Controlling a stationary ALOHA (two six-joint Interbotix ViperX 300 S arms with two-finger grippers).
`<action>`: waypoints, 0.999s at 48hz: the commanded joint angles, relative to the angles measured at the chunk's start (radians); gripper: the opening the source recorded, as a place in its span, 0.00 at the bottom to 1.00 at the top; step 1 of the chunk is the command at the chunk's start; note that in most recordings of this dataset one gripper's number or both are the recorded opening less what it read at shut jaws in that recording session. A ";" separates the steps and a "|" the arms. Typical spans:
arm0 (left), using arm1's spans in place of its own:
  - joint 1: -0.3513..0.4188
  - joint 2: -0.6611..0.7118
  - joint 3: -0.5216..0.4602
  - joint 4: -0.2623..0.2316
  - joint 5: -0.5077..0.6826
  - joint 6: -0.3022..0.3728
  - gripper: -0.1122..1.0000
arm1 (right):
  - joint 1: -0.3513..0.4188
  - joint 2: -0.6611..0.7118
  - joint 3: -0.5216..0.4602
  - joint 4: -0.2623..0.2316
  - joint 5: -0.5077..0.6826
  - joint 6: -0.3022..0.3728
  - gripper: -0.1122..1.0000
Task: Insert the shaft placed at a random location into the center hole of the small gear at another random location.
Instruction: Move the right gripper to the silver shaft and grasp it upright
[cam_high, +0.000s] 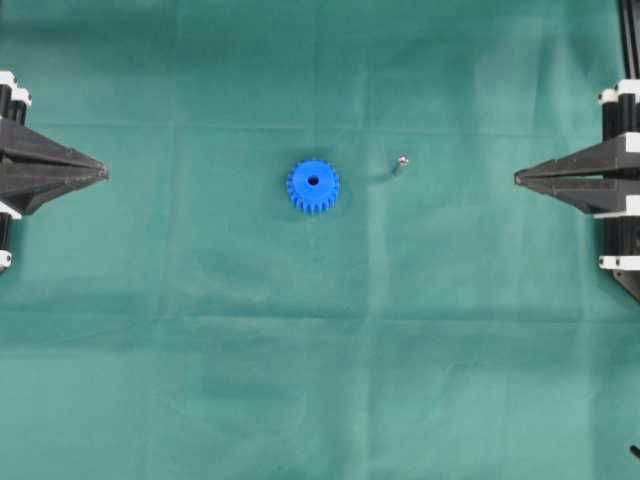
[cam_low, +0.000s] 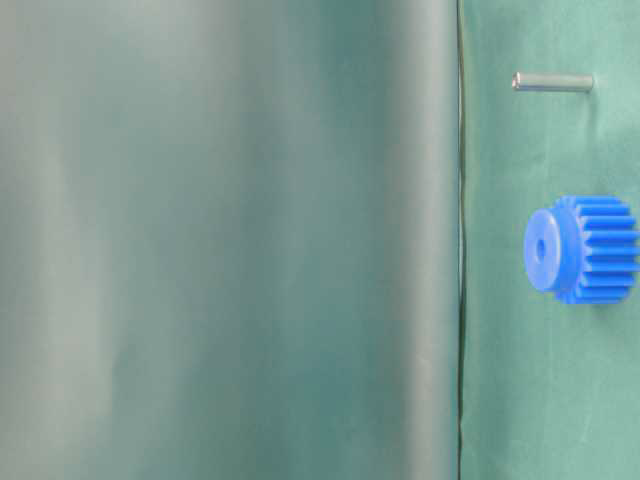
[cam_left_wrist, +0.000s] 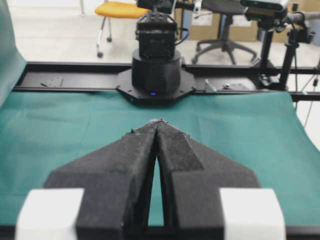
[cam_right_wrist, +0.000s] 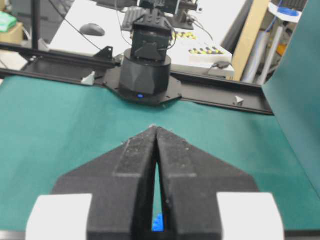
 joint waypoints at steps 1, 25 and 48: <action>-0.009 0.008 -0.008 -0.037 0.000 -0.006 0.10 | -0.003 0.008 -0.031 0.003 -0.008 0.011 0.10; -0.012 0.008 0.003 -0.037 -0.005 -0.008 0.10 | -0.155 0.442 0.003 0.052 -0.250 0.017 0.11; -0.012 0.006 0.021 -0.038 -0.005 -0.008 0.10 | -0.186 0.899 -0.012 0.163 -0.563 0.020 0.70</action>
